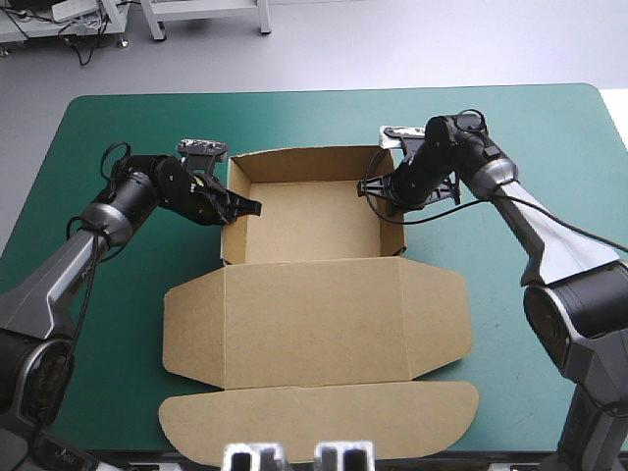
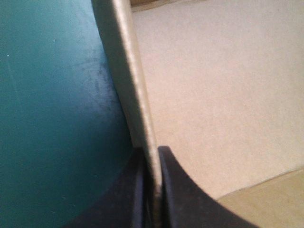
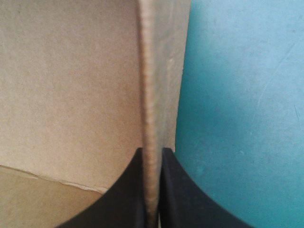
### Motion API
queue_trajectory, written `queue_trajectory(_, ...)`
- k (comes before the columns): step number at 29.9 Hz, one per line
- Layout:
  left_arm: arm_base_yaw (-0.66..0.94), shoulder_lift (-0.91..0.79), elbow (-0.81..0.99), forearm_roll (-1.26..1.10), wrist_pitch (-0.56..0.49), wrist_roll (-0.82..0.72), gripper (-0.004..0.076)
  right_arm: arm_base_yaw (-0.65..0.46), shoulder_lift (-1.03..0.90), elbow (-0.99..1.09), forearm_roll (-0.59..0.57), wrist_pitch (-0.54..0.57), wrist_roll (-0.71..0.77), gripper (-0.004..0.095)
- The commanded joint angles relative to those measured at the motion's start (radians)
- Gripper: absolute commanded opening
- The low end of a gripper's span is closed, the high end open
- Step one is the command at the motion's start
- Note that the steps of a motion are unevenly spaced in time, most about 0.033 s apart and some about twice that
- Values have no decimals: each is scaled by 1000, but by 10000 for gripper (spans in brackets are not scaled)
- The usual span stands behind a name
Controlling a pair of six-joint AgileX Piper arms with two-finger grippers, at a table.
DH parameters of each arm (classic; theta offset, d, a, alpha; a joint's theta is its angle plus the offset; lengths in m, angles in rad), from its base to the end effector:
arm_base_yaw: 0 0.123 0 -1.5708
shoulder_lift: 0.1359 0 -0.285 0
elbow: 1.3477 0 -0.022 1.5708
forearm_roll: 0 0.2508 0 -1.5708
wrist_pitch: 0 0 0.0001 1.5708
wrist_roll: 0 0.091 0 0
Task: Fold the box
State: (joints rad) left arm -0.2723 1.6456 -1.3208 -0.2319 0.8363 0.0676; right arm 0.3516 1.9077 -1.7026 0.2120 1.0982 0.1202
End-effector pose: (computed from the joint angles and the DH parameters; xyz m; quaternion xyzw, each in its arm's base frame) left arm 0.3351 -0.1097 0.2858 0.1096 0.9581 -0.1267 0.2325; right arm 0.3820 0.1583 0.2855 -0.0824 0.9758 0.1394 0.1469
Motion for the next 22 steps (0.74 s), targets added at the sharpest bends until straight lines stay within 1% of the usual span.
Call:
queue_trajectory(1, -13, -4, -27, -47, -24, 38, -10, 0, -19, -40, 33, -51, -20, -1)
queue_trajectory(5, -13, 0, -27, -48, -43, 121, -10, 2, 10, -40, 18, -49, -41, 6)
queue_trajectory(8, -13, 0, -27, -44, -50, 159, -9, 2, 20, -42, 9, -49, -79, 66)
queue_trajectory(10, -13, 0, -27, -45, -52, 159, 6, 2, 20, -42, -3, -49, -87, 165)
queue_trajectory(13, -10, 0, -27, -49, -50, 161, 43, 2, 20, -51, -29, -34, -62, 330)
queue_trajectory(15, -10, 0, -27, -49, -50, 161, 78, 2, 20, -67, -49, -20, -44, 399)
queue_trajectory(17, -10, 0, -27, -49, -50, 161, 123, 2, 20, -91, -73, 3, -42, 438)
queue_trajectory(21, -10, 0, -27, -49, -54, 161, 262, 2, 20, -143, -130, 56, -42, 454)
queue_trajectory(22, -10, 0, -27, -49, -58, 161, 308, 2, 20, -155, -136, 68, -42, 454)
